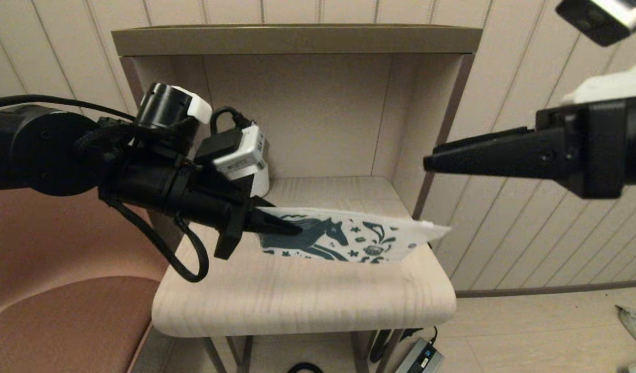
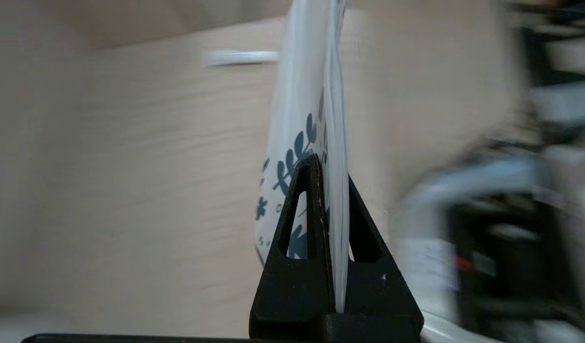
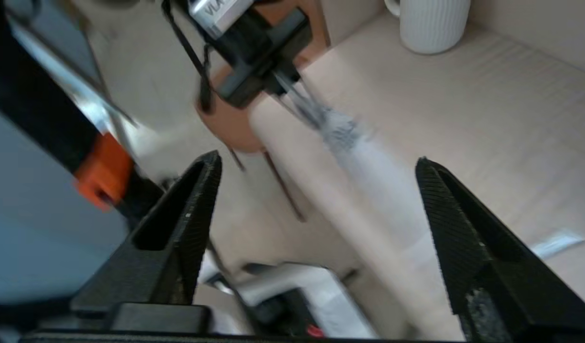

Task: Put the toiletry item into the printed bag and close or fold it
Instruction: Pick up the toothpaste

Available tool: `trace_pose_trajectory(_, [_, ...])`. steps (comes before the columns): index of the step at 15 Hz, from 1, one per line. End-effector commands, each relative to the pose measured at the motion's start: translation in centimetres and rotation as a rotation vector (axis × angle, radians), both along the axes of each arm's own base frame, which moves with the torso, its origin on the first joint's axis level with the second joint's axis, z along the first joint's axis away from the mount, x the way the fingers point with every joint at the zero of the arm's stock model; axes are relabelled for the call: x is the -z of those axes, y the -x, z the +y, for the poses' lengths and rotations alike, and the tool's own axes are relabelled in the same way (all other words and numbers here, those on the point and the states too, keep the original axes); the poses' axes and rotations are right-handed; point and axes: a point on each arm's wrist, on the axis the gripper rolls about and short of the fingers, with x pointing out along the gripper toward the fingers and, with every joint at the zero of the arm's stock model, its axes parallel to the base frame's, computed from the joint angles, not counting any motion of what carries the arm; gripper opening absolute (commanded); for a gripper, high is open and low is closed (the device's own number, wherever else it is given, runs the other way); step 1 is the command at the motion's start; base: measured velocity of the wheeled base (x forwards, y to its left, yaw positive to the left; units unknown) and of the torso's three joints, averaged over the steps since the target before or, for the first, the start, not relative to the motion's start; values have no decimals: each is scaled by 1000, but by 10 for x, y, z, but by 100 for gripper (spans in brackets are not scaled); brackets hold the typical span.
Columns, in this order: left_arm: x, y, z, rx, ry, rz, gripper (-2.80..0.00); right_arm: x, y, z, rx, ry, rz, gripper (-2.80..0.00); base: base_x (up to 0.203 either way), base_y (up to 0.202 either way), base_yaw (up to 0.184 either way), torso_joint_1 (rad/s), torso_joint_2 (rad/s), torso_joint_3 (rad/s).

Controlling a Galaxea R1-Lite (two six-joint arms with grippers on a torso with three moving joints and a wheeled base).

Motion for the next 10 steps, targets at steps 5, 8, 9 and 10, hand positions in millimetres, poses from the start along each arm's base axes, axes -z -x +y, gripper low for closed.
trace_pose_trajectory(5, [-30, 27, 8, -191, 70, -306, -280, 11, -25, 24, 43, -42, 195, 0, 0, 0, 0, 0, 0, 0])
trace_pose_trajectory(8, [-10, 45, -3, -240, 84, -415, -280, 13, -28, 28, 49, -28, 223, 0, 0, 0, 0, 0, 0, 0])
trace_pose_trajectory(9, [-3, 49, -8, -253, 91, -462, -280, 13, -27, 30, 52, -15, 235, 0, 0, 0, 0, 0, 0, 0])
trace_pose_trajectory(10, [8, 51, -16, -249, 76, -480, -280, 14, -27, 31, 57, -10, 239, 0, 0, 0, 0, 0, 0, 0])
